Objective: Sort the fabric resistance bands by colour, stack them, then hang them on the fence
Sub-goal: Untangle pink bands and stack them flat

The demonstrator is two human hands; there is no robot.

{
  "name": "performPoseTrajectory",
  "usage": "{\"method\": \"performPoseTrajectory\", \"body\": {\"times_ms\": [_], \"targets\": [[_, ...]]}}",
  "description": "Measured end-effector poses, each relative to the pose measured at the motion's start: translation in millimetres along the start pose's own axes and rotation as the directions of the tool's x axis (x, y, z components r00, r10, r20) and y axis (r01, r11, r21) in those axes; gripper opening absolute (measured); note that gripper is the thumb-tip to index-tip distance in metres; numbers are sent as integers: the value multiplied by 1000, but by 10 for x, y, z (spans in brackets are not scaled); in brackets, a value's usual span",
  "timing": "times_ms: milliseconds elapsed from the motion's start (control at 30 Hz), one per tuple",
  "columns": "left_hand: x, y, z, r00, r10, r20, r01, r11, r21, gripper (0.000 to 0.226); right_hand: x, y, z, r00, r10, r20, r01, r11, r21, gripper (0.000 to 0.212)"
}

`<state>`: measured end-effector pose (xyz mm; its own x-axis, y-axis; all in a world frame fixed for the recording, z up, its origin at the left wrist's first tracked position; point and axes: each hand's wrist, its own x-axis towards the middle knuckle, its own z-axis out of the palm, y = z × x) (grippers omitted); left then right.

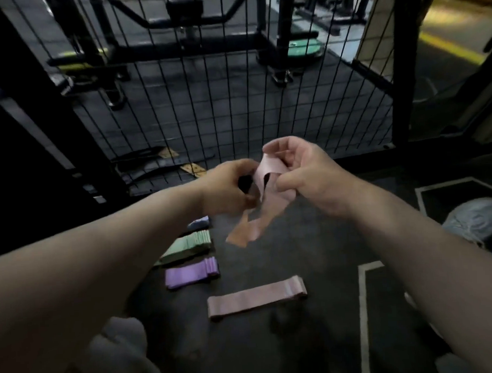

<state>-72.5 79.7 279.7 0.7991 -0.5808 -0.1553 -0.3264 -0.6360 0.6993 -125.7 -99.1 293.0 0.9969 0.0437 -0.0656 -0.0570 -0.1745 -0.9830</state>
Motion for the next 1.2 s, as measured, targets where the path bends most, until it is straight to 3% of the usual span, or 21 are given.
{"method": "performPoseTrajectory", "body": {"times_ms": [100,200,300,367,467,533,733,900,1000,1200], "targets": [[-390,106,-150,997,-25,74,48,941,-335,62,-166,-259,114,997,-64,32,63,998,10,55],[-640,163,-216,995,-62,77,86,926,-367,74,-298,-391,184,993,-113,26,114,994,-6,43],[-729,182,-212,993,-60,-99,47,991,-122,42,-410,-423,250,988,-154,-14,152,985,-79,27],[-755,177,-183,975,-27,-222,-10,987,-163,15,-458,-391,274,987,-151,-53,144,983,-117,27],[-802,159,-214,969,-69,-238,-58,870,-489,14,-539,-373,253,989,-120,-91,96,969,-228,24],[-824,143,-314,978,-72,-197,-58,811,-582,19,-590,-373,202,994,-81,-68,59,958,-281,21],[-844,137,-481,990,-9,-143,-104,639,-762,9,-668,-402,72,998,33,50,-24,983,-183,39],[-798,186,-491,985,118,-126,-171,550,-818,26,-629,-355,90,997,66,50,-65,997,-34,27],[-786,232,-464,982,133,-137,-188,569,-801,29,-629,-343,135,996,59,60,-55,996,-64,29],[-750,237,-389,982,140,-127,-187,629,-754,25,-617,-383,239,998,-14,-57,5,987,-158,22]]}}
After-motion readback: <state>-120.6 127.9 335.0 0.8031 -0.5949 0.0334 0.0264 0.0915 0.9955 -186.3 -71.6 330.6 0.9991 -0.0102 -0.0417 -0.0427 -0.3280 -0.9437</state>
